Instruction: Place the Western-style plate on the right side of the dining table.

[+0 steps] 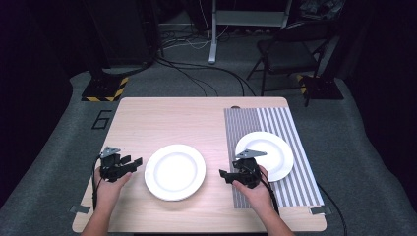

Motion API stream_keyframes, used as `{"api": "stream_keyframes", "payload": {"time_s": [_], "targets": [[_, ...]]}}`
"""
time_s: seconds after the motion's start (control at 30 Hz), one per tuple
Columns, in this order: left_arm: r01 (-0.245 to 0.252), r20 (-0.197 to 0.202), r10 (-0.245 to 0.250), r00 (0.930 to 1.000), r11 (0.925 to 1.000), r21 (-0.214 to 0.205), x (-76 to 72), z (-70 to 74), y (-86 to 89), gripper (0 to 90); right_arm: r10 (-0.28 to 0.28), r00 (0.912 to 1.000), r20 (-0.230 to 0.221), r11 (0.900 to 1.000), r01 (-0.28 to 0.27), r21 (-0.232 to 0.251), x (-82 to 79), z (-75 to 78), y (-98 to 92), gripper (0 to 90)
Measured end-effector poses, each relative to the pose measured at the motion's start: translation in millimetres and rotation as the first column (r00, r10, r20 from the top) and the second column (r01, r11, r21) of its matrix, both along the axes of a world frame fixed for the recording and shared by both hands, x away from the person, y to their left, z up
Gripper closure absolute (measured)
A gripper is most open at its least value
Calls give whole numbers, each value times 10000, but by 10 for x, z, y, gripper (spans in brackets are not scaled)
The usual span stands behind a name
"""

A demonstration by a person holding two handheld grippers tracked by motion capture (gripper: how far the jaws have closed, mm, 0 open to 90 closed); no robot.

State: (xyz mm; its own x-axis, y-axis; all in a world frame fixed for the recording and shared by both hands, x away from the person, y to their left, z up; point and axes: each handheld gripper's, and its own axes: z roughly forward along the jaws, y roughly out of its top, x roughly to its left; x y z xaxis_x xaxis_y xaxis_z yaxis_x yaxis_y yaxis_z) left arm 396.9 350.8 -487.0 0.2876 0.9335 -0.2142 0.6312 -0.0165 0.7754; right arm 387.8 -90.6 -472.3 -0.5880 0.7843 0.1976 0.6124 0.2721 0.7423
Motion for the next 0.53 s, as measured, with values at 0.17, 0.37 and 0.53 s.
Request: {"api": "stream_keyframes", "payload": {"time_s": [0.17,0.37,0.53], "targets": [[15,-210,-8,9998,9994,339,56,-91,8,430,251,9995,181,9992,-245,-317,-52,-94,31,334],[-61,-269,75,9996,9987,511,92,-131,50,415,517,9985,167,9975,-509,-491,-93,-175,27,333],[-82,-505,119,9987,9973,735,131,-199,77,399,615,9981,12,9966,-613,-558,-96,-230,34,333]]}}
